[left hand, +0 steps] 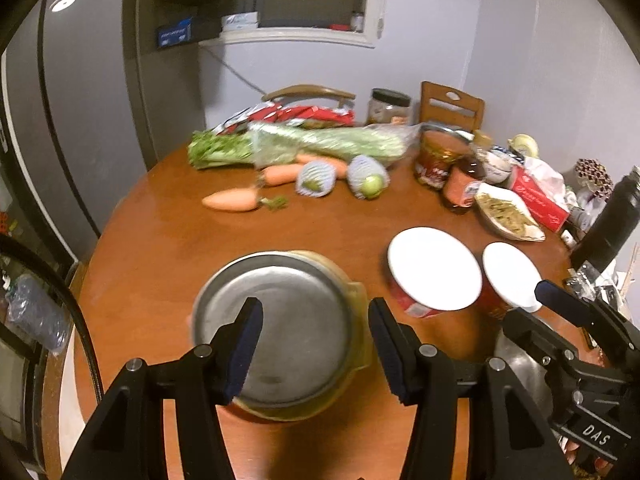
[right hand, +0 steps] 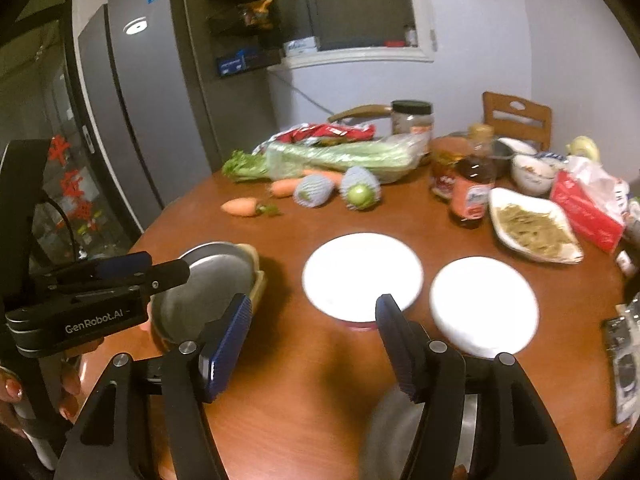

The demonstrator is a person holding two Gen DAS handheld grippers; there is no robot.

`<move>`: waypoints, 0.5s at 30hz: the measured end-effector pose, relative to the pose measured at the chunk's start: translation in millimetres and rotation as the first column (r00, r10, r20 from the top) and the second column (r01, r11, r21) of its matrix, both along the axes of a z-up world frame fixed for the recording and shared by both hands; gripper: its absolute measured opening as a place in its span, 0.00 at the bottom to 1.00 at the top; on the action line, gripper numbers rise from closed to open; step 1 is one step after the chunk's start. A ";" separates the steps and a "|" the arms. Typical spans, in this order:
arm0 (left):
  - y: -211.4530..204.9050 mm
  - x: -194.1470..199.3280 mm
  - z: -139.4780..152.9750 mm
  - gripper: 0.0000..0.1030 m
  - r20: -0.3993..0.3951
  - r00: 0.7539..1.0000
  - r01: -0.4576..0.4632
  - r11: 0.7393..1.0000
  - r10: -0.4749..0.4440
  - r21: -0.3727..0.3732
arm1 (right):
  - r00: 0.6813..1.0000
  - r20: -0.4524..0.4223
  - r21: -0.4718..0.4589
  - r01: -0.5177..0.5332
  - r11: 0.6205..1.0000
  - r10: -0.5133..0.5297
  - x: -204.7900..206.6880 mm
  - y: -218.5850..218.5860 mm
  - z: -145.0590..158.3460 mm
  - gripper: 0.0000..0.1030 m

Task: Organize plates and bowls
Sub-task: 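Move the left tool away from the stack to the large steel basin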

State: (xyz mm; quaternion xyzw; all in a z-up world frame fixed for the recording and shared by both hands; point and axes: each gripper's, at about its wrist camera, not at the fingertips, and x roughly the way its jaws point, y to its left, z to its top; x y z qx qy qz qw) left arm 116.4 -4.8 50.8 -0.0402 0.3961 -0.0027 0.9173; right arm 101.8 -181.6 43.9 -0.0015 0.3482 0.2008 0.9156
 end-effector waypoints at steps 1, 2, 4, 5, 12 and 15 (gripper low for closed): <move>-7.0 -0.5 2.5 0.54 0.006 1.000 0.010 1.000 -0.010 -0.005 | 1.000 0.006 -0.003 0.012 1.000 -0.012 -1.3 -8.2 2.3 0.64; -12.9 -0.8 4.4 0.54 0.012 1.000 0.022 1.000 -0.022 -0.010 | 1.000 0.010 -0.005 0.019 1.000 -0.019 -2.4 -14.2 3.9 0.64; -24.7 -0.3 7.4 0.55 0.019 0.999 0.043 0.999 -0.043 -0.018 | 0.999 0.018 -0.008 0.041 0.999 -0.041 -4.5 -28.6 6.9 0.64; -29.8 0.1 8.4 0.55 0.021 0.998 0.052 0.998 -0.051 -0.023 | 0.999 0.021 -0.009 0.050 0.999 -0.050 -6.1 -34.9 7.8 0.64; -67.0 0.5 8.7 0.56 0.027 0.994 0.110 0.994 -0.109 -0.027 | 0.994 0.027 -0.016 0.111 0.994 -0.110 -14.2 -78.1 11.2 0.65; -76.4 -1.3 6.9 0.56 0.025 0.992 0.128 0.991 -0.127 -0.032 | 0.991 0.024 -0.020 0.131 0.991 -0.131 -17.3 -91.7 10.2 0.65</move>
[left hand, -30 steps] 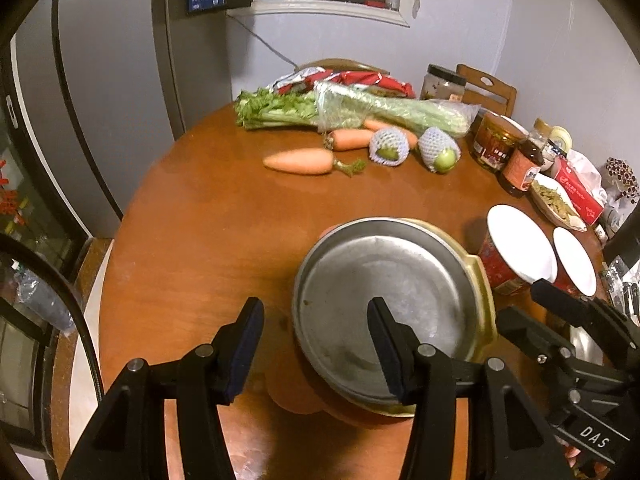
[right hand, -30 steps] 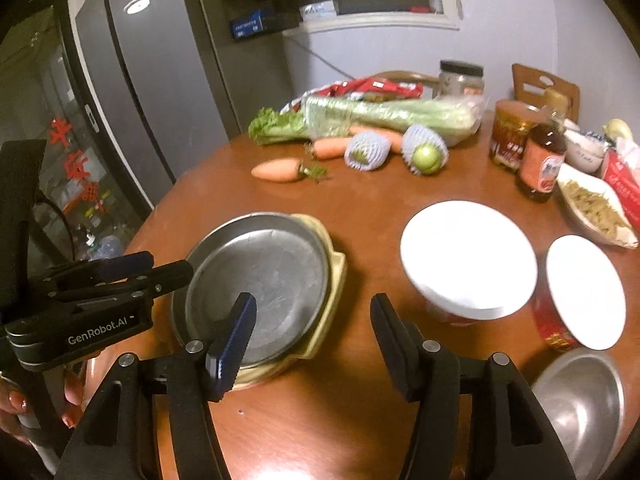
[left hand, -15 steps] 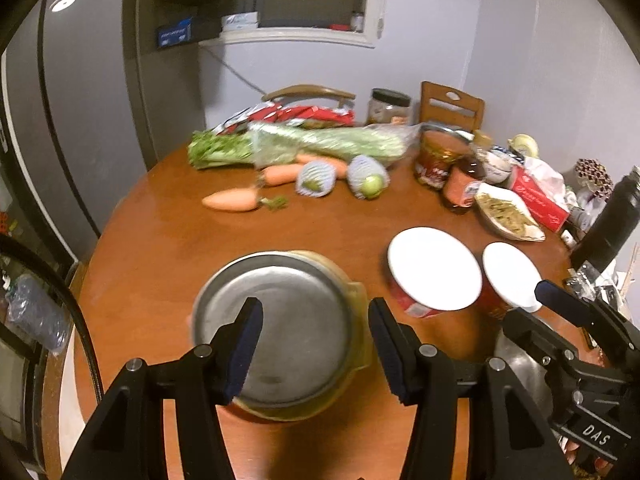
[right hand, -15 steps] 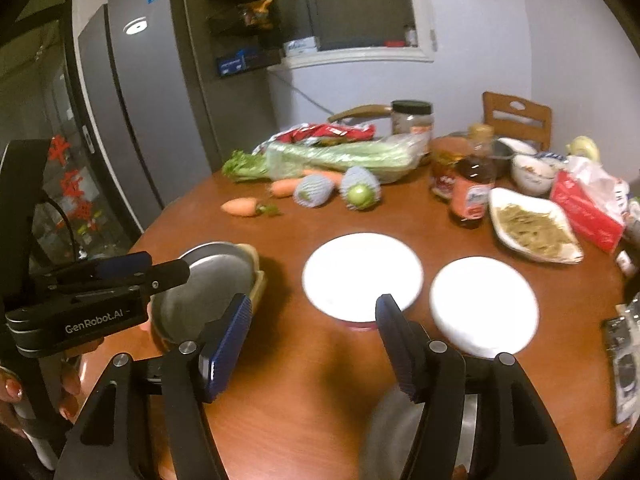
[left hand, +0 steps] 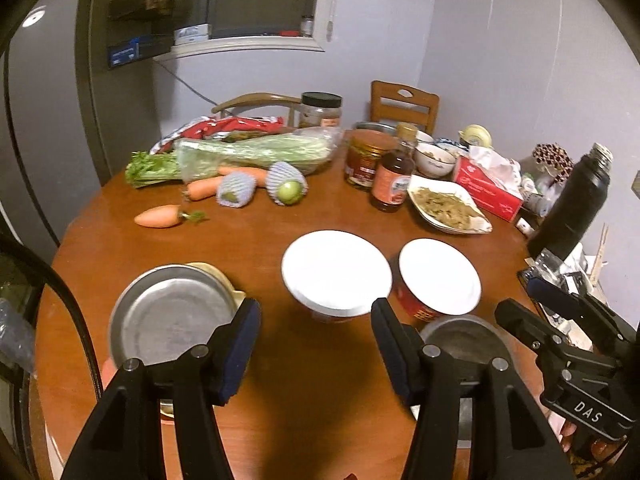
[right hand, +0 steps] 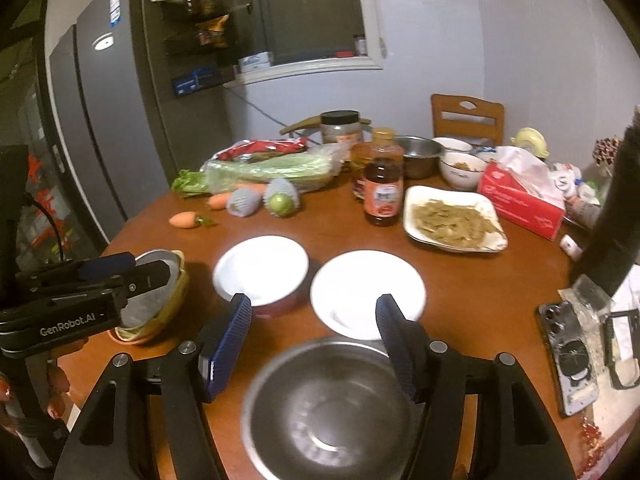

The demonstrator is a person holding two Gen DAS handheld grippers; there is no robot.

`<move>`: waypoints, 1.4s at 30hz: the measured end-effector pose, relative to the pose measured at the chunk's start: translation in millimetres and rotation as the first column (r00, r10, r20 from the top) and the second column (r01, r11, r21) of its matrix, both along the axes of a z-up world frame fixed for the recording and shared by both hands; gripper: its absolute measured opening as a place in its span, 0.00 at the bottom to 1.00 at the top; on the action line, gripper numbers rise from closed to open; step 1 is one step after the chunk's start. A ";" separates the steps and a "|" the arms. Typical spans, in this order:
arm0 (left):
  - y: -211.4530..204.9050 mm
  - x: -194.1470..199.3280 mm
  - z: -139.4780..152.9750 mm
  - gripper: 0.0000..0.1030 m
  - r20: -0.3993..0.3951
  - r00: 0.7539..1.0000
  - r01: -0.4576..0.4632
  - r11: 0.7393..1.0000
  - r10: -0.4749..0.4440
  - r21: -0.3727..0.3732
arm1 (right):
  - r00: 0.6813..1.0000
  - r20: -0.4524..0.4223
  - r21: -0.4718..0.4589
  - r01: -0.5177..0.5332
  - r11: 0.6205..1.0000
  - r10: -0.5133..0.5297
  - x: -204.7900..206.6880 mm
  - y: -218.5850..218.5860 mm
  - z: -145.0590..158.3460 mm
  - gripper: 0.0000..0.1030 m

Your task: Organize plates and bowls

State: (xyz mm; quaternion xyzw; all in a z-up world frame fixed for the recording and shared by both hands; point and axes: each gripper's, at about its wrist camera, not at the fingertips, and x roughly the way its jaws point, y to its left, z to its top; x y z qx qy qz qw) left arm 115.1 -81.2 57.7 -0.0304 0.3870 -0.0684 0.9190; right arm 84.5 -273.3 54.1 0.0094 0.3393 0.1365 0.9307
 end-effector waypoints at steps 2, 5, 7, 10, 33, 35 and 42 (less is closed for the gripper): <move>-5.9 -1.1 -2.3 0.56 -0.004 1.000 0.009 1.000 -0.009 0.000 | 1.000 -0.005 -0.001 0.015 1.000 -0.015 -3.2 -9.4 -1.6 0.65; -16.3 -3.4 -8.8 0.56 -0.017 0.999 0.027 1.000 -0.028 -0.008 | 0.999 -0.018 0.000 0.032 0.999 -0.032 -4.1 -20.7 -5.8 0.65; -24.8 -5.0 -14.6 0.56 -0.028 0.999 0.043 0.999 -0.043 -0.005 | 0.999 -0.025 0.001 0.041 0.999 -0.041 -6.9 -27.7 -9.7 0.65; -37.9 -6.2 -25.2 0.56 -0.047 0.997 0.065 0.998 -0.064 0.006 | 0.998 -0.047 0.003 0.050 0.999 -0.050 -10.8 -35.8 -19.7 0.65; -90.3 -12.6 -79.3 0.56 -0.139 0.983 0.121 0.993 -0.118 0.010 | 0.984 -0.157 0.031 0.092 0.995 -0.086 -27.0 -76.4 -85.7 0.60; -92.1 -12.5 -82.5 0.56 -0.144 0.983 0.115 0.993 -0.111 0.021 | 0.984 -0.156 0.027 0.086 0.996 -0.081 -26.7 -75.2 -87.3 0.58; -98.7 -10.2 -91.0 0.56 -0.155 0.982 0.119 0.992 -0.111 0.044 | 0.984 -0.157 0.020 0.093 0.995 -0.089 -24.1 -73.8 -95.0 0.53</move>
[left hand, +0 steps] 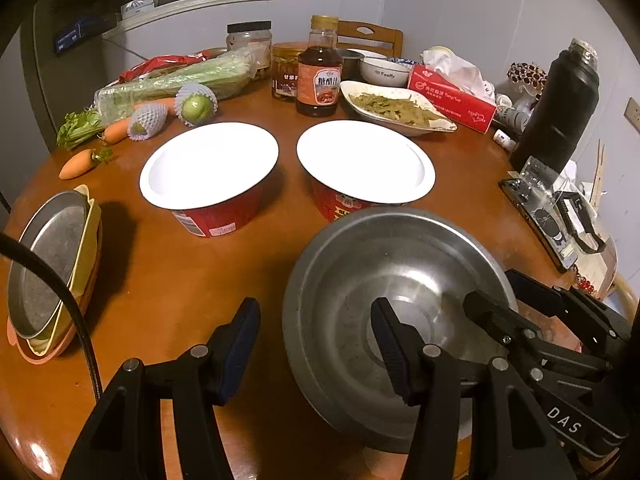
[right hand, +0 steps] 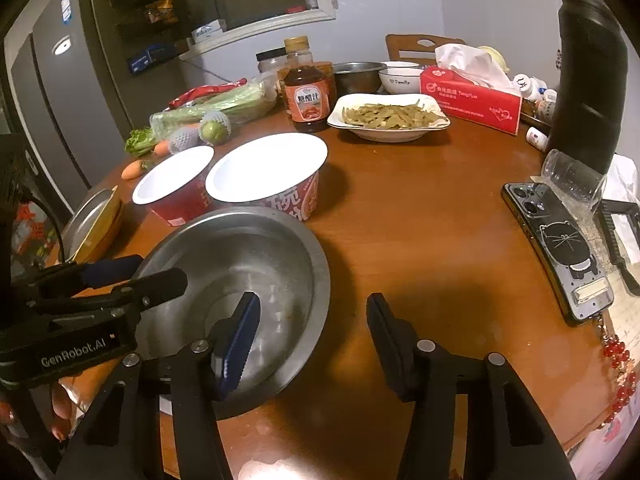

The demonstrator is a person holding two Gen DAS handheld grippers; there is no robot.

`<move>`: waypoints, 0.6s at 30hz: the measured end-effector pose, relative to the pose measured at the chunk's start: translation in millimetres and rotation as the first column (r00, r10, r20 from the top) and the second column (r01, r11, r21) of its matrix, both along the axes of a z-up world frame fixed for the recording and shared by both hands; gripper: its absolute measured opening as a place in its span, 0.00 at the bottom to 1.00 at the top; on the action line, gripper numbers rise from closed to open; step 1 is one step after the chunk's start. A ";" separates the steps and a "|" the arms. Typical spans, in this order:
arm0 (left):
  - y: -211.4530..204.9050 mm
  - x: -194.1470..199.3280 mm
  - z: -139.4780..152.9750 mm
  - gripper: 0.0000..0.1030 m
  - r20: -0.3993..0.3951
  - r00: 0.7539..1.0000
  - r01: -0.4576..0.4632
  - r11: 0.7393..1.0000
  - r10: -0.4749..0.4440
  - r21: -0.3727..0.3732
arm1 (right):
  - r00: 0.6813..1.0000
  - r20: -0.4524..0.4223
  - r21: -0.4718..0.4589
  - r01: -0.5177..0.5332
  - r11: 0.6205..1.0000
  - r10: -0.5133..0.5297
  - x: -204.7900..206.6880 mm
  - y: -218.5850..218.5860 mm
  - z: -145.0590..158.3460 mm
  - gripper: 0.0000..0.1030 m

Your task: Organize plates and bowls

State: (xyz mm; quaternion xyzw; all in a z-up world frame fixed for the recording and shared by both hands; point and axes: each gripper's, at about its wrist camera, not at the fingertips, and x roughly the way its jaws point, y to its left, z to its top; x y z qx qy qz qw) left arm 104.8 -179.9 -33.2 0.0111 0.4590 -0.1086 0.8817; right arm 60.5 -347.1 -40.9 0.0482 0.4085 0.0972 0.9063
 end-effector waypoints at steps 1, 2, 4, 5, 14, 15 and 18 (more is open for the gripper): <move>-0.5 0.1 -0.4 0.56 0.000 1.000 0.003 1.000 -0.003 -0.001 | 1.000 -0.003 -0.003 -0.002 1.000 0.002 0.7 0.8 -1.1 0.52; -1.0 0.2 -0.6 0.56 0.002 1.000 0.003 1.000 -0.003 -0.002 | 1.000 -0.004 -0.006 -0.004 1.000 0.004 1.2 1.5 -1.9 0.51; -1.8 0.6 -0.9 0.56 0.003 1.000 0.008 1.000 -0.008 -0.002 | 1.000 -0.004 -0.008 -0.006 1.000 0.006 2.5 2.6 -3.2 0.51; -2.3 0.7 -1.2 0.56 0.002 1.000 0.012 1.000 -0.012 -0.003 | 1.000 -0.004 -0.004 -0.006 1.000 0.006 2.6 2.8 -3.7 0.50; -5.1 0.8 -5.8 0.43 -0.017 0.999 0.032 0.999 -0.032 0.003 | 0.999 0.003 -0.007 -0.048 0.999 0.048 1.9 12.7 -2.5 0.41; -3.9 0.5 -5.9 0.41 -0.018 0.999 0.030 1.000 -0.030 0.001 | 0.999 0.005 -0.017 -0.047 0.999 0.047 1.8 14.4 -2.0 0.41; -1.7 -0.8 -5.7 0.40 -0.021 0.999 0.027 1.000 -0.028 -0.005 | 0.999 0.004 -0.036 -0.053 0.998 0.053 1.7 16.2 -2.2 0.41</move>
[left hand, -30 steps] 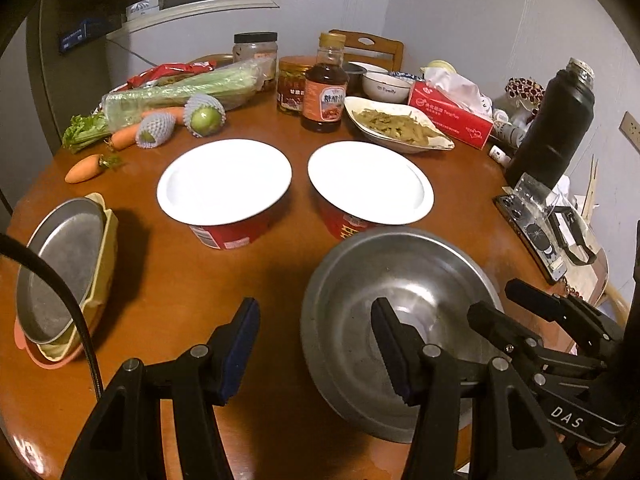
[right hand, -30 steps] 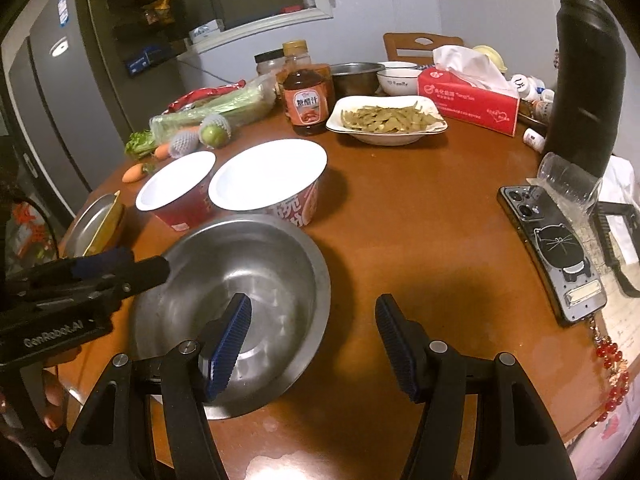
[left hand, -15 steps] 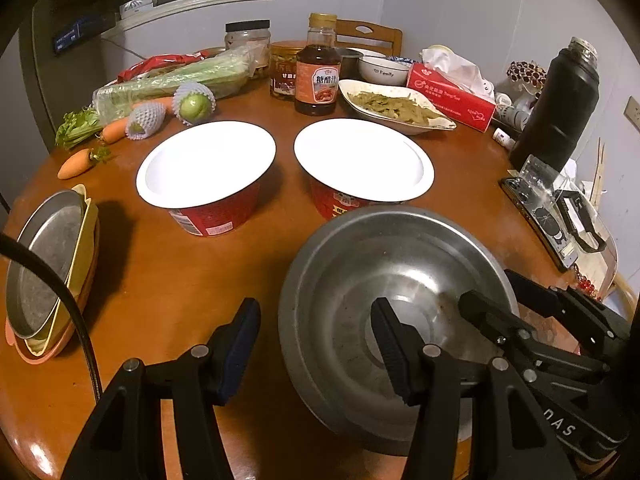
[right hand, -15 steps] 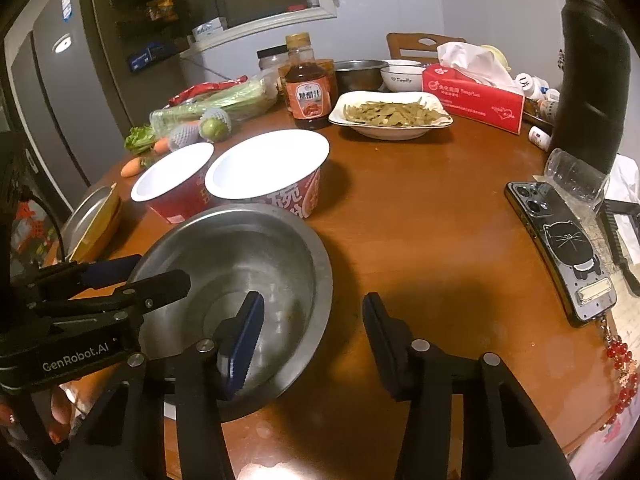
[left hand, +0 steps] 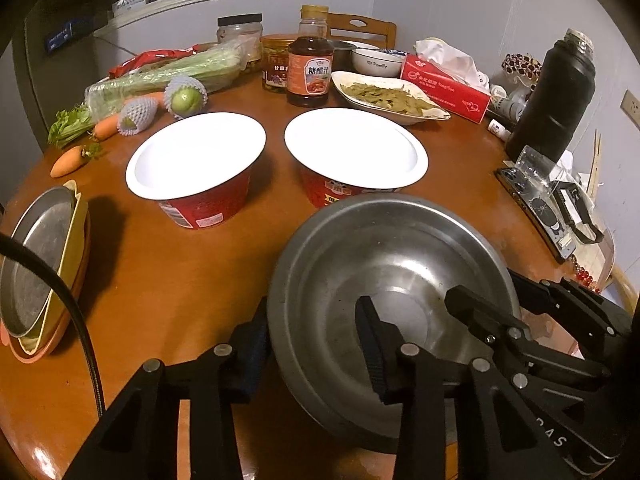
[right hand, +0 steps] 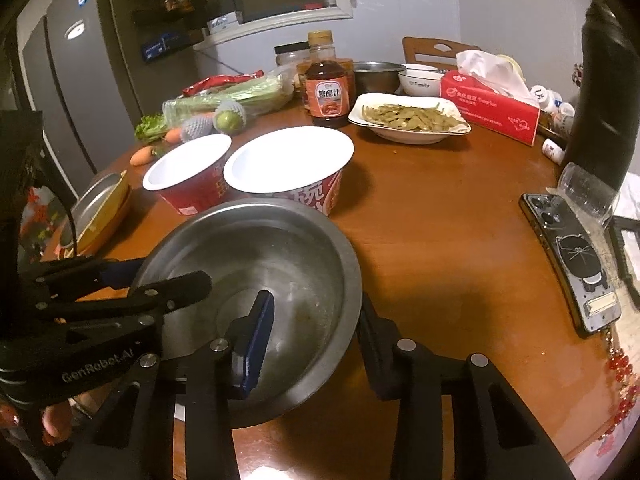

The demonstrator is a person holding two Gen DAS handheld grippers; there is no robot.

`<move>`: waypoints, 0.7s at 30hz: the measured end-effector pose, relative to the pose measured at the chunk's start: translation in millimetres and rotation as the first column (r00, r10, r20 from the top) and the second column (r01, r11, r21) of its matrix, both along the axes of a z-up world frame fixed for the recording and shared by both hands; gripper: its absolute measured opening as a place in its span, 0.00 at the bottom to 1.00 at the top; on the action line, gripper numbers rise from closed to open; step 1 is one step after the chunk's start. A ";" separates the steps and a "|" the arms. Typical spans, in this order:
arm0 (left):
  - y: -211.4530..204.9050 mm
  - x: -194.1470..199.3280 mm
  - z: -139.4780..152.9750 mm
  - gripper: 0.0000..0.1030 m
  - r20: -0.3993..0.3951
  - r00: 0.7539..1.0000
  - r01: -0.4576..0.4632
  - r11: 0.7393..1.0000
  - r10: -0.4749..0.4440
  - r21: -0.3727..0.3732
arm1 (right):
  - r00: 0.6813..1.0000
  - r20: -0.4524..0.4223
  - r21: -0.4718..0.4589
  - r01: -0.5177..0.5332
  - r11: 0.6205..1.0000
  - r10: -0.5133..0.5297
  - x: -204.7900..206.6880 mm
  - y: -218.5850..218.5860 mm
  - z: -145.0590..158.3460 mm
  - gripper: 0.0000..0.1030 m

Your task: Organize plates and bowls

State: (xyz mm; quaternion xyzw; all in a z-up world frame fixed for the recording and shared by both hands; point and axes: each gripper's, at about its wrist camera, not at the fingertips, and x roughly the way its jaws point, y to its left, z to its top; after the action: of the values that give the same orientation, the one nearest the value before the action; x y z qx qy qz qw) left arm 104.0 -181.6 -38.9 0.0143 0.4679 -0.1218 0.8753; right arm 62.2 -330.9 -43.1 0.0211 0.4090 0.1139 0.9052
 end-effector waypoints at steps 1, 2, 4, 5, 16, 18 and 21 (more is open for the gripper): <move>0.1 -0.6 -0.1 0.40 -0.001 1.000 0.000 1.000 0.000 0.003 | 1.000 -0.004 0.005 0.000 1.000 0.000 0.0 -0.4 0.1 0.41; 0.2 -1.6 0.2 0.40 -0.001 1.000 0.002 1.000 -0.002 0.005 | 1.000 -0.005 0.011 -0.001 1.000 0.001 -0.4 -0.7 0.6 0.41; 1.5 -3.5 2.1 0.40 0.003 1.000 -0.002 1.000 0.002 0.008 | 1.000 0.003 0.006 -0.003 1.000 0.003 -2.4 0.0 3.5 0.41; 3.0 -4.7 4.1 0.40 0.007 1.000 -0.002 1.000 0.002 0.006 | 1.000 0.008 0.002 -0.006 1.000 0.006 -3.0 0.9 5.0 0.41; 39.7 -25.0 32.2 0.40 0.065 0.996 -0.061 0.998 0.060 0.005 | 0.996 0.047 0.016 -0.077 0.997 0.076 -13.4 30.2 24.5 0.41; 47.8 -29.7 34.4 0.40 0.070 0.995 -0.075 0.997 0.075 0.008 | 0.994 0.054 0.012 -0.095 0.995 0.094 -15.4 38.7 28.1 0.41; 58.2 -35.9 36.6 0.40 0.076 0.993 -0.091 0.996 0.090 0.010 | 0.990 0.065 0.009 -0.123 0.992 0.122 -19.8 51.3 32.6 0.41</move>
State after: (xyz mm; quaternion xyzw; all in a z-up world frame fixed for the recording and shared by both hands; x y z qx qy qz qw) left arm 68.1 -123.4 -2.3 0.0033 0.4355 -0.0783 0.8968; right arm 42.4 -279.7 -10.5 -0.0020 0.3795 0.1724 0.9090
